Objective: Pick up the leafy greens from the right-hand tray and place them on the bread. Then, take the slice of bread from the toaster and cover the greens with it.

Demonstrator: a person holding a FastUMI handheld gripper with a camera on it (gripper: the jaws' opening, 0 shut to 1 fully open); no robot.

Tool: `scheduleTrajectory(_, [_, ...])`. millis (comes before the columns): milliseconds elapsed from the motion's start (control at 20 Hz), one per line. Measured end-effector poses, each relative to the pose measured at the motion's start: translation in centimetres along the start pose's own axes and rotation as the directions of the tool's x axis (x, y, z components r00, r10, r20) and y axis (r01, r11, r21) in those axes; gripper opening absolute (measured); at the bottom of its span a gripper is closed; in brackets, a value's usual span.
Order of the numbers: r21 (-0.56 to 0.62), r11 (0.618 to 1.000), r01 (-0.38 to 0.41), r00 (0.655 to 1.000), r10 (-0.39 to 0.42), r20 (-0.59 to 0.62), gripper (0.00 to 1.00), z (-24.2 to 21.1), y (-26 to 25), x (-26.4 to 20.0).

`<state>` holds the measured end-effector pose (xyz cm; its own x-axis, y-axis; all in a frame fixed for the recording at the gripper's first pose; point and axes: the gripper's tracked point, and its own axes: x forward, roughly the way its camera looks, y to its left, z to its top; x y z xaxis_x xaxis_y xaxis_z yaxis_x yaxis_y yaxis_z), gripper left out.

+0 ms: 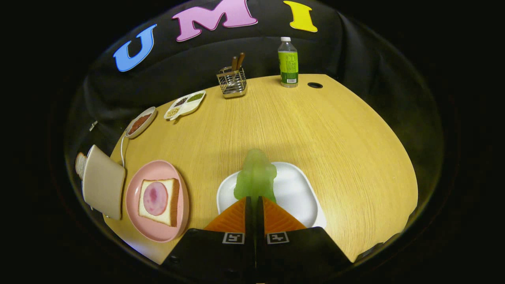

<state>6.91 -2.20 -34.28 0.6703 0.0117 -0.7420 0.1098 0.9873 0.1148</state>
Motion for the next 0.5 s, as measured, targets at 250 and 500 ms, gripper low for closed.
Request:
scheduleTrajectory(250, [-0.057, 0.998, -0.026, 0.998, 0.029, 0.057, 0.06, 3.2, 2.4, -3.4])
scheduleTrajectory(500, [-0.157, 0.985, -0.077, 0.993, 0.09, 0.078, 0.06, 4.3, 7.0, -6.6])
